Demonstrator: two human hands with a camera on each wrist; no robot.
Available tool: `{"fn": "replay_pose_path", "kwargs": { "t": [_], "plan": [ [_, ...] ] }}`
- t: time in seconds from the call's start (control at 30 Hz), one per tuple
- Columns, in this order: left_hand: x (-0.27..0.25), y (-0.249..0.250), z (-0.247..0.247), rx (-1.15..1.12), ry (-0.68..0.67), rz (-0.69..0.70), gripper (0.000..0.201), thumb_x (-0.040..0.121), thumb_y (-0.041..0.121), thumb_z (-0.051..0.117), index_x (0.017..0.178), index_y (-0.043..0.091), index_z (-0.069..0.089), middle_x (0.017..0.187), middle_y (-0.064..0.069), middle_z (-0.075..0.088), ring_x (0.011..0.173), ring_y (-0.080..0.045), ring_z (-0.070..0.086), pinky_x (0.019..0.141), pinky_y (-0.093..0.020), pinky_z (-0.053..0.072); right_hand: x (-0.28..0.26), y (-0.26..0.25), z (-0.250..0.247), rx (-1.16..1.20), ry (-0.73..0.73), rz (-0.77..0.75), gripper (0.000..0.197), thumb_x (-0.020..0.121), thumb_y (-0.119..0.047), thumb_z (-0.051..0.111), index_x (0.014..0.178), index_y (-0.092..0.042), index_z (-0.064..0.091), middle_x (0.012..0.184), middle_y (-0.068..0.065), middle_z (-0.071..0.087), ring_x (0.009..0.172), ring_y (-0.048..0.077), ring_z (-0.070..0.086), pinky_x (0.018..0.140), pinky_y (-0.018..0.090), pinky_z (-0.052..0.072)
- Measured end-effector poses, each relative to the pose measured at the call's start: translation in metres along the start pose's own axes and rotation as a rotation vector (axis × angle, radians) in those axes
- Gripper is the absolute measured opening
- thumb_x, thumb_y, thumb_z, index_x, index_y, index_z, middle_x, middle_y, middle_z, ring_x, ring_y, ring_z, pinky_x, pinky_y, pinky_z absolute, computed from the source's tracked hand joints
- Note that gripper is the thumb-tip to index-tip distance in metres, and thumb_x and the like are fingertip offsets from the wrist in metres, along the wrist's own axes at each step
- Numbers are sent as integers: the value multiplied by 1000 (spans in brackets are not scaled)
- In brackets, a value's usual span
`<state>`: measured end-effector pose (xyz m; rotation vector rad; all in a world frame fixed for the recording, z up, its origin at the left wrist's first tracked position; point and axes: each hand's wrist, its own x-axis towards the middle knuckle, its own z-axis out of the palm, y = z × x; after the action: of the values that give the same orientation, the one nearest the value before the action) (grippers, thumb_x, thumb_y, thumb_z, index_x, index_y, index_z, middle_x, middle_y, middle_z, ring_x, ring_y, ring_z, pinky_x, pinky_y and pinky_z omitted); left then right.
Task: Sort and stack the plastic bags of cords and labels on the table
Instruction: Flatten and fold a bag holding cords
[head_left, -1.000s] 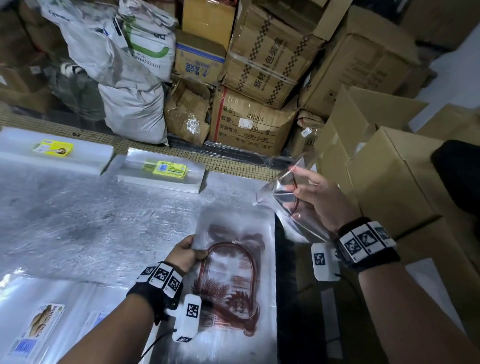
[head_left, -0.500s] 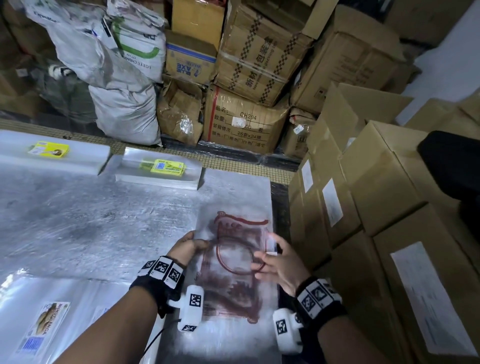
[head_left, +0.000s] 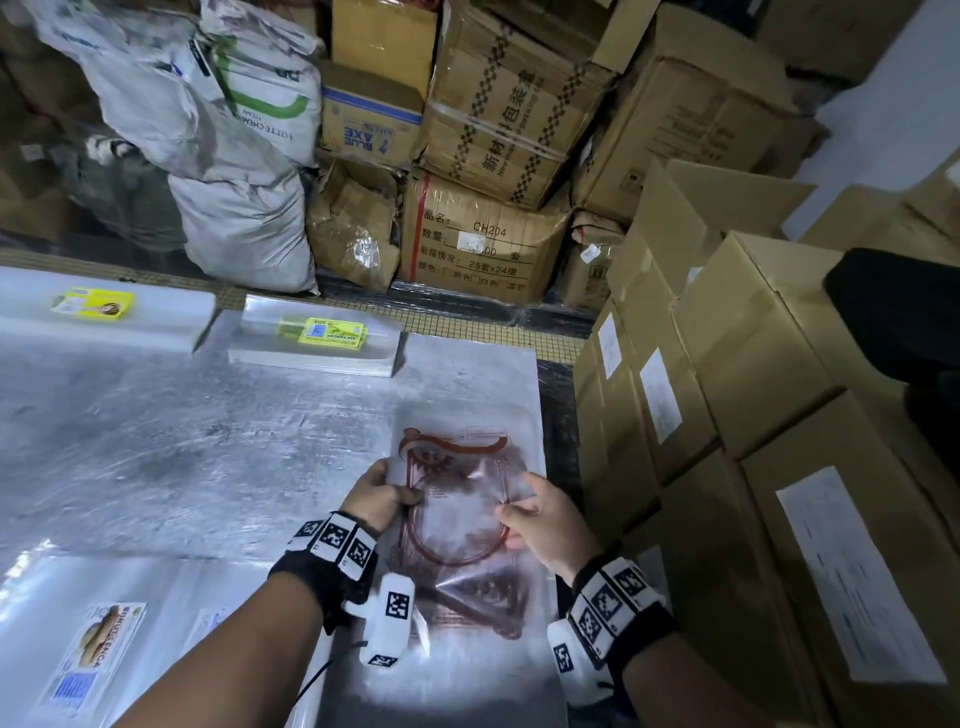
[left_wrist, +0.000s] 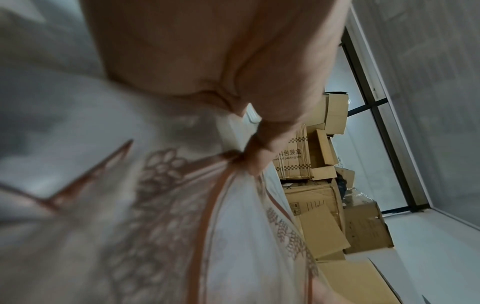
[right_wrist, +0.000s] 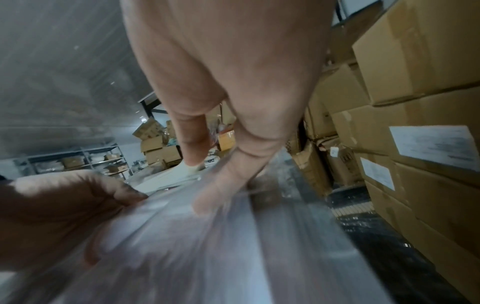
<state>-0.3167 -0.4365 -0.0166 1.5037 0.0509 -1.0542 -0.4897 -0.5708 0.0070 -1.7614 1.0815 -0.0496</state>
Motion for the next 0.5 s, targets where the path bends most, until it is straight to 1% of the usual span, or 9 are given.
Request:
{"fn": "replay_pose_path", "kwargs": {
  "t": [0.07,0.13,0.2,0.23,0.3,0.37,0.43,0.47,0.5],
  "plan": [
    [1,0,0,-27,-12,3,44,75,-26,56,111,-1,58,84,-20,67,75,-34,63,71,-42,53,-1,-3,-6,-225,125,-21,48,93,-24,67,134,-2,55,111,16,69,100,27,65,88,33,50],
    [2,-1,0,-56,-21,14,45,75,-26,56,114,-3,57,84,-20,68,74,-34,64,74,-45,54,1,4,-11,-305,196,-9,37,92,-27,65,117,0,61,105,16,67,93,28,63,81,32,50],
    [-2,2,4,-86,-54,4,44,77,-23,57,116,-2,57,87,-20,70,78,-34,66,81,-50,56,3,13,-12,-227,198,38,34,89,-22,67,112,3,61,91,14,66,81,25,60,74,31,47],
    [-6,3,6,-89,-73,-1,42,78,-20,59,115,1,58,89,-20,71,79,-34,68,79,-49,57,4,17,-12,-161,191,56,32,88,-19,68,113,1,61,91,13,66,81,24,60,75,30,48],
    [-13,6,12,-100,-112,-6,41,79,-21,58,111,5,58,87,-19,71,71,-31,69,59,-38,58,3,25,-13,-41,182,69,33,88,-14,70,118,-8,59,92,5,64,85,19,62,77,28,49],
    [-16,5,15,-99,-127,-5,48,78,-25,55,112,7,55,86,-19,69,66,-31,70,48,-33,56,3,34,-14,87,182,99,38,87,-10,70,121,-15,54,92,-1,61,84,11,60,72,23,48],
    [-18,2,18,-100,-128,1,54,77,-27,54,118,9,54,90,-20,68,72,-34,68,50,-34,57,5,41,-14,226,172,190,37,87,-10,71,120,-15,54,99,3,63,88,16,64,75,28,53],
    [-17,-1,20,-96,-128,2,57,78,-26,54,121,10,53,94,-21,67,77,-35,67,52,-35,57,6,44,-16,275,170,236,32,88,-11,70,117,-13,57,102,6,66,90,20,66,79,33,55],
    [-17,-4,22,-96,-127,1,57,78,-25,55,124,10,52,97,-21,67,80,-35,66,55,-36,57,7,45,-19,310,167,262,22,89,-12,68,110,-11,62,101,9,68,90,22,67,80,34,55]
  ]
}}
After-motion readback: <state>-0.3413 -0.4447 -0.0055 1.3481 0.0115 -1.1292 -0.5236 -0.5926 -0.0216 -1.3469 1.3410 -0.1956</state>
